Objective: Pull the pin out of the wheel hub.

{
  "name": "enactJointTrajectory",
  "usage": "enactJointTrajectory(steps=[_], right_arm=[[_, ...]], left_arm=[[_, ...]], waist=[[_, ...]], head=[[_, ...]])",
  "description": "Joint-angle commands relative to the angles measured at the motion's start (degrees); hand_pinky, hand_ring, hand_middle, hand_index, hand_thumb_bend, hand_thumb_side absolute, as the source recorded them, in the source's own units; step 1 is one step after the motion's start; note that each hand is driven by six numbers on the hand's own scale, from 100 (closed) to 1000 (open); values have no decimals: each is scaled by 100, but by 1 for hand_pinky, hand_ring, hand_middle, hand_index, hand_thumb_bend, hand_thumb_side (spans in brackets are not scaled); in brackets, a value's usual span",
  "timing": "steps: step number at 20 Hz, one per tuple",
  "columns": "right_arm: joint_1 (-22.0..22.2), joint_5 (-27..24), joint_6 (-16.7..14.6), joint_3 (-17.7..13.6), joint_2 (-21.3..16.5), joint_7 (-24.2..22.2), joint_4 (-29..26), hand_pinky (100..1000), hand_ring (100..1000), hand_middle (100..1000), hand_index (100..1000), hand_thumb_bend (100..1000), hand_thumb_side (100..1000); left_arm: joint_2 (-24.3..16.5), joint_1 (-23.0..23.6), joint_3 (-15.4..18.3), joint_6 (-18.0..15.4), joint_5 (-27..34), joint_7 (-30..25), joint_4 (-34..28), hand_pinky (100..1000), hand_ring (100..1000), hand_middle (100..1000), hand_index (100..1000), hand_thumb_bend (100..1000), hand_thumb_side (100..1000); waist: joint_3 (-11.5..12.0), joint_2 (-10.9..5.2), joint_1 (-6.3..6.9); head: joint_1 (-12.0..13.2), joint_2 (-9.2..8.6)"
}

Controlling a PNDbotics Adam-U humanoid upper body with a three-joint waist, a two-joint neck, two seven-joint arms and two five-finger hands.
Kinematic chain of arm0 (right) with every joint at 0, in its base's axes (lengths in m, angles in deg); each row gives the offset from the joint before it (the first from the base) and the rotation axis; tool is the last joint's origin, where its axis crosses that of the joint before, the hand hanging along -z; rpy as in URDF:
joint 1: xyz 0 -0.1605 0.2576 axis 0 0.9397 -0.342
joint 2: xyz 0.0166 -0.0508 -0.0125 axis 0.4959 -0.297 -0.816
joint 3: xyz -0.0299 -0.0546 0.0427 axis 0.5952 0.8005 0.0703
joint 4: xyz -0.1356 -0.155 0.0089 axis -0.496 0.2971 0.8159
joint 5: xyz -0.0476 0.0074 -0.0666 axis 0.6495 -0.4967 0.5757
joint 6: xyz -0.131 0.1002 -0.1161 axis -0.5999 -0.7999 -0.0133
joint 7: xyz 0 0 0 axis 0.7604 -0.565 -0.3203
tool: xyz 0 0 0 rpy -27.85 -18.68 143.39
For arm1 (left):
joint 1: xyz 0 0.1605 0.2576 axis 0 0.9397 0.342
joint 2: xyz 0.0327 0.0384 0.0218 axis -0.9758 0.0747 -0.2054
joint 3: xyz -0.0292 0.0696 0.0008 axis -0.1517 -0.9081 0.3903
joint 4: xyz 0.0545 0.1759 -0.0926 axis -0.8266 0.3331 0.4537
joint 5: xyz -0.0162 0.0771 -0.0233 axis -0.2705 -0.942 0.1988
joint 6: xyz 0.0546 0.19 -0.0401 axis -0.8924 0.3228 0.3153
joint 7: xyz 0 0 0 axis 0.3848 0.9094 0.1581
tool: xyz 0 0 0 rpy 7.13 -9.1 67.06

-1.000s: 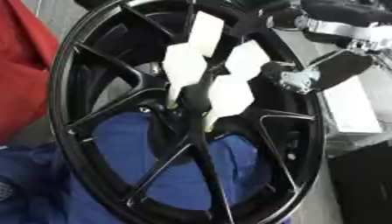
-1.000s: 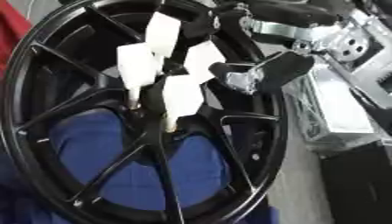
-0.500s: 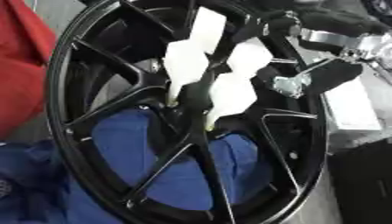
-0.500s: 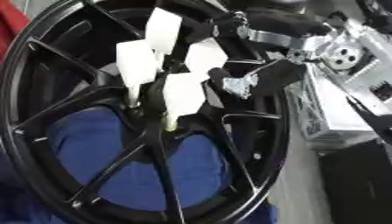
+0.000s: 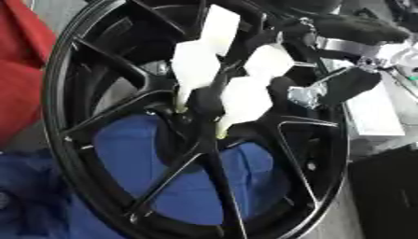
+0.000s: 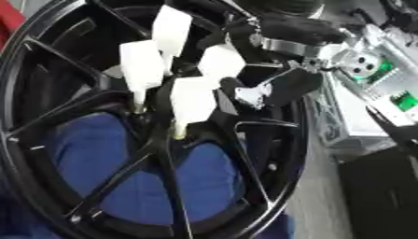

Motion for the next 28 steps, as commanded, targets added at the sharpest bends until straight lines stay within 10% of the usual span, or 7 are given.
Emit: enactJointTrajectory(steps=[1, 11, 19, 28], right_arm=[[10, 67, 47, -45, -127, 72, -51, 872, 888, 797, 929, 100, 551], [49, -321, 223, -30, -144, 131, -51, 830, 819, 641, 886, 100, 457], [-24, -860, 575, 79, -115, 493, -51, 794, 760, 490, 602, 100, 589], [-115, -1197, 1125, 174, -174, 625, -51, 748, 686, 444, 510, 100, 553]], left_arm=[[-27, -27, 0, 4, -31, -13, -124, 580, 800, 593, 633, 601, 495], [5, -25, -6, 12, -57, -22, -124, 581, 802, 594, 632, 600, 495], [35, -21, 1, 24, -72, -9, -124, 581, 803, 594, 632, 594, 489], [54, -10, 22, 22, -72, 15, -124, 582, 803, 595, 632, 592, 488]], waist=[[-21, -84, 58], [-24, -55, 58], [-26, -62, 58], [-38, -113, 58]], head=[[-13, -88], [-51, -159], [-58, -201], [-120, -226]])
